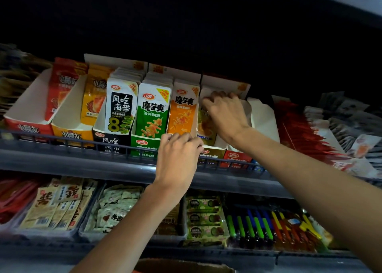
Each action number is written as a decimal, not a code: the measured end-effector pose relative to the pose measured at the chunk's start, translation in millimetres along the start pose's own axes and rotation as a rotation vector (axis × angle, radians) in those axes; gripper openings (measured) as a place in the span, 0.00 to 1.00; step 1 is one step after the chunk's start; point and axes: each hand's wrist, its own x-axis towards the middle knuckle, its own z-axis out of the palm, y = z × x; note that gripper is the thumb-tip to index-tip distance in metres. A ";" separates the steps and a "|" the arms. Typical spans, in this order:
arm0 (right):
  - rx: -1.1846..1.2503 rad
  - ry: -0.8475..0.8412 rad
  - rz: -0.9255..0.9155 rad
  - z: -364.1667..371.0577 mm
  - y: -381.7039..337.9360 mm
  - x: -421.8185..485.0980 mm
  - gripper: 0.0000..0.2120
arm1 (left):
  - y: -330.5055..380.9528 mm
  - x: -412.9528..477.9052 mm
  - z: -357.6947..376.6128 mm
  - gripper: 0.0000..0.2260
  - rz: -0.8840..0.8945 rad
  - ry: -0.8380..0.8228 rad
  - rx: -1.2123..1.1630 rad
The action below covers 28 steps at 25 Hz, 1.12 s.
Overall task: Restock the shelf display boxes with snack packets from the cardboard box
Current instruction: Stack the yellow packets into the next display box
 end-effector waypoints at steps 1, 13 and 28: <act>-0.014 -0.004 0.012 -0.6 -1.7 1.7 0.21 | -0.3 0.3 0.3 0.04 -0.001 -0.004 0.004; -0.169 -0.115 0.067 1.7 -17.5 8.4 0.29 | -0.5 0.8 1.8 0.02 -0.003 0.003 -0.003; 0.010 -0.086 0.061 -20.3 -5.0 -14.4 0.09 | -5.7 -9.9 -22.1 0.12 0.089 -0.071 0.032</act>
